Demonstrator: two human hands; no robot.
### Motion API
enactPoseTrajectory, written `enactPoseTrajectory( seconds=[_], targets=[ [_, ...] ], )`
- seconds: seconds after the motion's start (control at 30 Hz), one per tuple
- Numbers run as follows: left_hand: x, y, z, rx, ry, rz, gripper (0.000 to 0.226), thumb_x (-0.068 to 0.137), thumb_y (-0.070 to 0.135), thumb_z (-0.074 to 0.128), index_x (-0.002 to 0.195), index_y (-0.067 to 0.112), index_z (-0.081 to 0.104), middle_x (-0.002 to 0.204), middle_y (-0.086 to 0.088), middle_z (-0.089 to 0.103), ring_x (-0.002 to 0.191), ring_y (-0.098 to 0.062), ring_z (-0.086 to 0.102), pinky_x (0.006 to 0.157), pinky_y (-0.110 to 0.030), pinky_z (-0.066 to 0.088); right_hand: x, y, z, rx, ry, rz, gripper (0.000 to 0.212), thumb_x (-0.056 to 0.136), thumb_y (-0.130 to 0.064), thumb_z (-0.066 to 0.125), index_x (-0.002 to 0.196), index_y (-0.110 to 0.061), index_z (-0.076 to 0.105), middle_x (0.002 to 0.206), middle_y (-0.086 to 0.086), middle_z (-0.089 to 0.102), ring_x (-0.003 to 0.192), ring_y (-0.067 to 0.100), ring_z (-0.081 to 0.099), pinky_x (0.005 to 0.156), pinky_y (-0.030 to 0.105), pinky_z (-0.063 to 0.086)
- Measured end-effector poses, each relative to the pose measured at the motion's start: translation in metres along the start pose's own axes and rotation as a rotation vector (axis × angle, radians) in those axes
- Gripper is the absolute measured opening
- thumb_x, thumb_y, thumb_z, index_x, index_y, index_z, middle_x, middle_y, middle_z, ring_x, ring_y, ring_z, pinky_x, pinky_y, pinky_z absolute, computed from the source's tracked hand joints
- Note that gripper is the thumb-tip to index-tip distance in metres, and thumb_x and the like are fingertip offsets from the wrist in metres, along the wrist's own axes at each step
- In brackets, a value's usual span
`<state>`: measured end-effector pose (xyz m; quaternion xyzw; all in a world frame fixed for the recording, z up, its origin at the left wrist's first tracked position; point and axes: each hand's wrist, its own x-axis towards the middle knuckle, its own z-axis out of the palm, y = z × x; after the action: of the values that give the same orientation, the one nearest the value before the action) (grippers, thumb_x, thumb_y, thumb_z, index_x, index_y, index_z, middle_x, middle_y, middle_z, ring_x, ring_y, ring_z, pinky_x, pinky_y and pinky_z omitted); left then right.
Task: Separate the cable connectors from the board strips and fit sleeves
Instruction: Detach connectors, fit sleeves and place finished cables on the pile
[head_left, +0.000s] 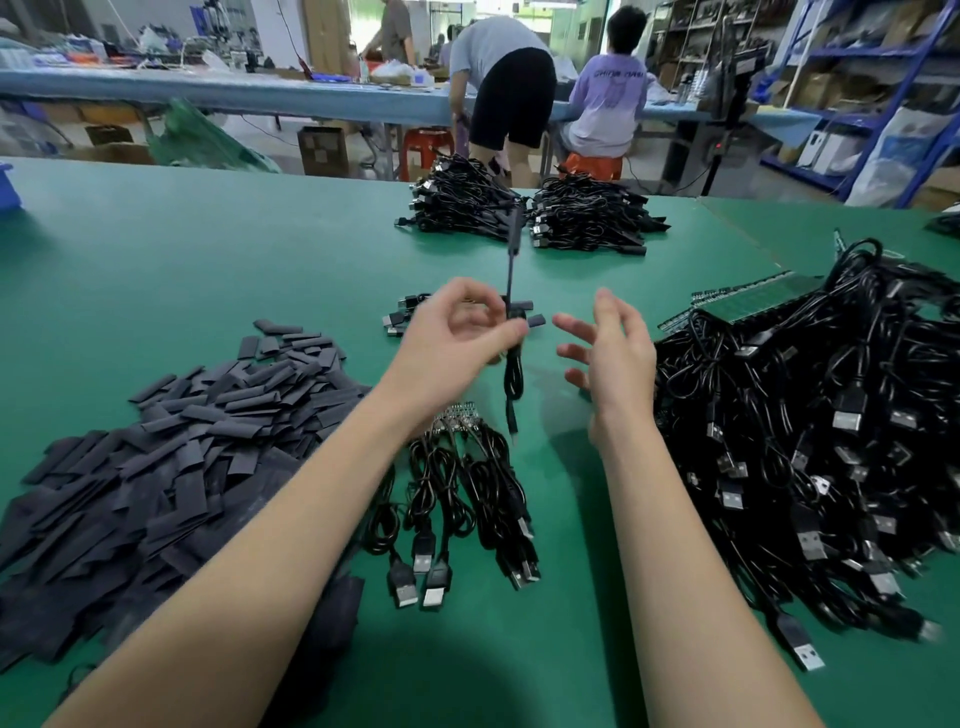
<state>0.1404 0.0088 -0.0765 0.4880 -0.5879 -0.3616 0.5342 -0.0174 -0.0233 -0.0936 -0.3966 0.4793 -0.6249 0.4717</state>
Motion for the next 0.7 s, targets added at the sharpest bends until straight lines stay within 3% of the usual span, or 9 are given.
enactPoseTrajectory(
  seconds=[0.07, 0.2, 0.3, 0.37, 0.5, 0.6, 0.7],
  targets=[
    [0.028, 0.011, -0.011, 0.129, 0.061, 0.065, 0.022, 0.087, 0.022, 0.079, 0.100, 0.021, 0.061, 0.095, 0.004, 0.069, 0.084, -0.003, 0.067, 0.078, -0.019, 0.056, 0.001, 0.003, -0.001, -0.055, -0.020, 0.052, 0.022, 0.104, -0.041, 0.054, 0.120, -0.027, 0.058, 0.086, -0.010, 0.079, 0.066, 0.007, 0.062, 0.053, 0.020, 0.046],
    [0.095, 0.020, -0.027, 0.633, 0.077, 0.180, 0.016, 0.086, 0.015, 0.075, 0.097, 0.019, 0.064, 0.084, 0.009, 0.065, 0.073, 0.000, 0.060, 0.083, -0.026, 0.053, -0.002, 0.011, 0.003, -0.244, -0.125, 0.048, 0.010, 0.101, -0.033, 0.060, 0.104, -0.026, 0.066, 0.076, -0.015, 0.076, 0.065, 0.005, 0.060, 0.059, 0.021, 0.046],
    [0.131, 0.003, -0.033, 0.949, -0.021, 0.146, 0.014, 0.088, 0.011, 0.071, 0.100, 0.018, 0.067, 0.096, -0.002, 0.069, 0.089, -0.020, 0.065, 0.089, -0.037, 0.054, -0.003, 0.018, 0.008, -0.397, -0.180, -0.035, 0.008, 0.096, -0.030, 0.063, 0.093, -0.026, 0.070, 0.077, -0.014, 0.077, 0.067, 0.005, 0.060, 0.065, 0.025, 0.045],
    [0.138, -0.016, -0.035, 1.081, -0.075, 0.065, 0.016, 0.089, 0.008, 0.066, 0.101, 0.019, 0.067, 0.107, -0.007, 0.071, 0.100, -0.027, 0.065, 0.087, -0.037, 0.054, -0.004, 0.023, 0.010, -0.520, -0.189, -0.097, 0.010, 0.092, -0.032, 0.065, 0.087, -0.027, 0.071, 0.076, -0.013, 0.076, 0.064, 0.003, 0.061, 0.068, 0.026, 0.048],
    [0.130, -0.050, -0.042, 1.017, -0.094, -0.094, 0.020, 0.091, 0.013, 0.066, 0.111, 0.018, 0.068, 0.117, -0.009, 0.069, 0.108, -0.028, 0.063, 0.094, -0.034, 0.052, -0.004, 0.032, 0.013, -0.753, -0.232, -0.170, 0.011, 0.087, -0.037, 0.068, 0.082, -0.028, 0.072, 0.077, -0.011, 0.075, 0.078, 0.010, 0.069, 0.081, 0.030, 0.056],
    [0.112, -0.043, -0.043, 0.873, -0.057, -0.024, 0.031, 0.091, 0.022, 0.069, 0.120, 0.014, 0.062, 0.117, -0.009, 0.066, 0.108, -0.025, 0.061, 0.099, -0.036, 0.048, -0.004, 0.034, 0.016, -0.872, -0.314, -0.184, 0.012, 0.087, -0.036, 0.068, 0.076, -0.031, 0.069, 0.076, -0.011, 0.074, 0.083, 0.013, 0.070, 0.084, 0.032, 0.057],
    [0.069, -0.029, -0.047, 0.777, -0.012, 0.060, 0.017, 0.093, 0.024, 0.065, 0.108, 0.016, 0.066, 0.105, -0.003, 0.069, 0.098, -0.019, 0.063, 0.095, -0.035, 0.050, -0.004, 0.033, 0.016, -0.969, -0.378, -0.214, 0.015, 0.087, -0.037, 0.068, 0.072, -0.036, 0.067, 0.074, -0.016, 0.071, 0.086, 0.013, 0.069, 0.083, 0.031, 0.056]
  ],
)
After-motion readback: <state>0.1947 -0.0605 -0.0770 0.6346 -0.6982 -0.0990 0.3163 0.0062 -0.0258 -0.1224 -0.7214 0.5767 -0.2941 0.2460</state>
